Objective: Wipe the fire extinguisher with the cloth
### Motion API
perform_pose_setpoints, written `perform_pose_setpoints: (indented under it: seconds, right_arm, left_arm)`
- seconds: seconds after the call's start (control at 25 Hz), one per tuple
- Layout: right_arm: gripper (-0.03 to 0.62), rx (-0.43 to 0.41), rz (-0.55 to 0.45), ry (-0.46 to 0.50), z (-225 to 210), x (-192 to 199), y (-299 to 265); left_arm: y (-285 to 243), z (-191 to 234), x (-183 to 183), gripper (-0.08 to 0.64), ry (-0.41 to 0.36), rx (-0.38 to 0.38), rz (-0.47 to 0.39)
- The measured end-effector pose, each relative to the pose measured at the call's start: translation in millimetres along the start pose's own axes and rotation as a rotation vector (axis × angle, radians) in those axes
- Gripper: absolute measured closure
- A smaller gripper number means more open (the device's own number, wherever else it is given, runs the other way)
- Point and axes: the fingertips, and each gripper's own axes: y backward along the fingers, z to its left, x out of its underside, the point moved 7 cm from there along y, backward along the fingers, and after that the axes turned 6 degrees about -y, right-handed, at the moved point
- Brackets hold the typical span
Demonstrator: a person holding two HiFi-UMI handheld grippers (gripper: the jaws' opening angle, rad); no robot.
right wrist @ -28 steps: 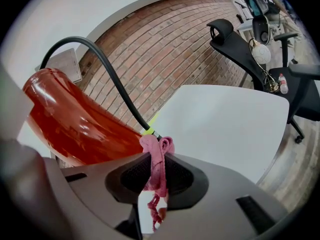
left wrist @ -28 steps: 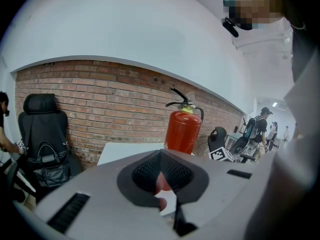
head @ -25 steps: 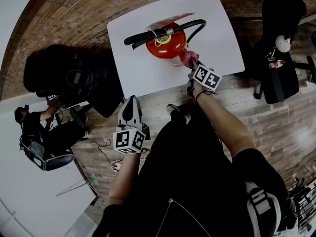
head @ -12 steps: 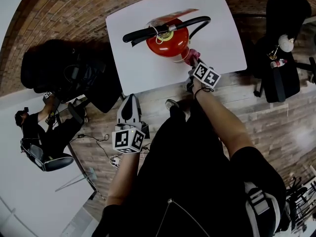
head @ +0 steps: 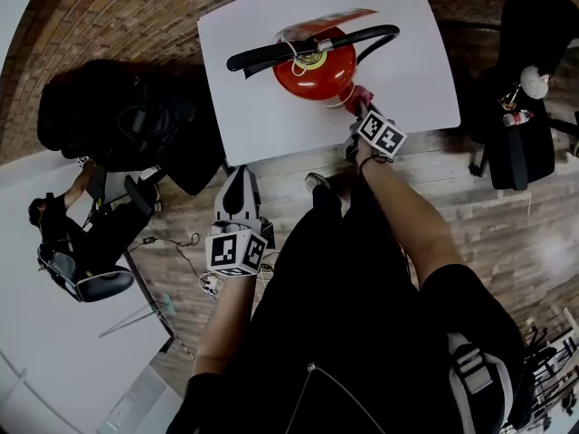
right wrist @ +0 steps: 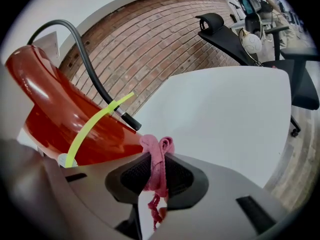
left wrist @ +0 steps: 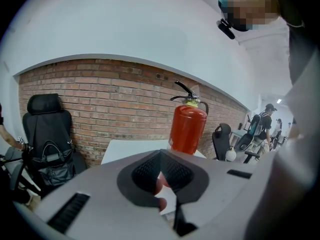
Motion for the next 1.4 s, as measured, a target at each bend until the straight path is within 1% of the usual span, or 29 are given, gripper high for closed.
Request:
perform_pose_setpoints:
  seconds: [0.2,0.36,0.52,0.76,0.92,1.04,1.12,1.24,1.4]
  right_arm:
    - [0.505,0.007,0.017,0.024,-10.2,3.1,-11.4]
    - [0.505,-0.005,0.025,0.049,-12.5,2.5,-13.0]
    - [0.505,-0.027,0.060,0.067,-13.1,-2.3,-10.7]
    - [0.505,-0.107,0.100,0.084,-4.0,-17.4,17.3]
    - [0.505,-0.156,0.106,0.072,5.2,-29.2,47.8]
    - [0.505,-0.182,0.098,0.057,13.8,-40.2,73.3]
    - [0.505,-0.200,0.080,0.037,24.4,-47.6,89.1]
    - [0.505,-0.211,0.025,-0.008,39.1,-55.8,112.7]
    - [0.505,-0.174,-0.077,-0.064,62.8,-57.0,147.0]
  left_arm:
    - [-1.1,-4.6,-2.0,0.532,-0.003,-0.018,-0.002]
    - [-0.2,-11.1,-3.1,0.532,-0.001,-0.040,-0.003]
    - [1.2,-21.1,-7.1,0.532,-0.001,-0.069,-0.015]
    - [6.3,-33.9,-19.6,0.532,-0.012,-0.117,-0.056]
    - [2.7,-35.5,-25.6,0.532,-0.030,-0.115,-0.076]
    - [-12.7,-34.5,-28.4,0.532,-0.036,-0.084,-0.081]
    - [-28.0,-31.6,-32.4,0.532,-0.041,-0.045,-0.088]
    - [-53.6,-26.1,-39.6,0.532,-0.049,0.050,-0.105]
    - [-83.6,-10.2,-47.0,0.532,-0.061,0.196,-0.107]
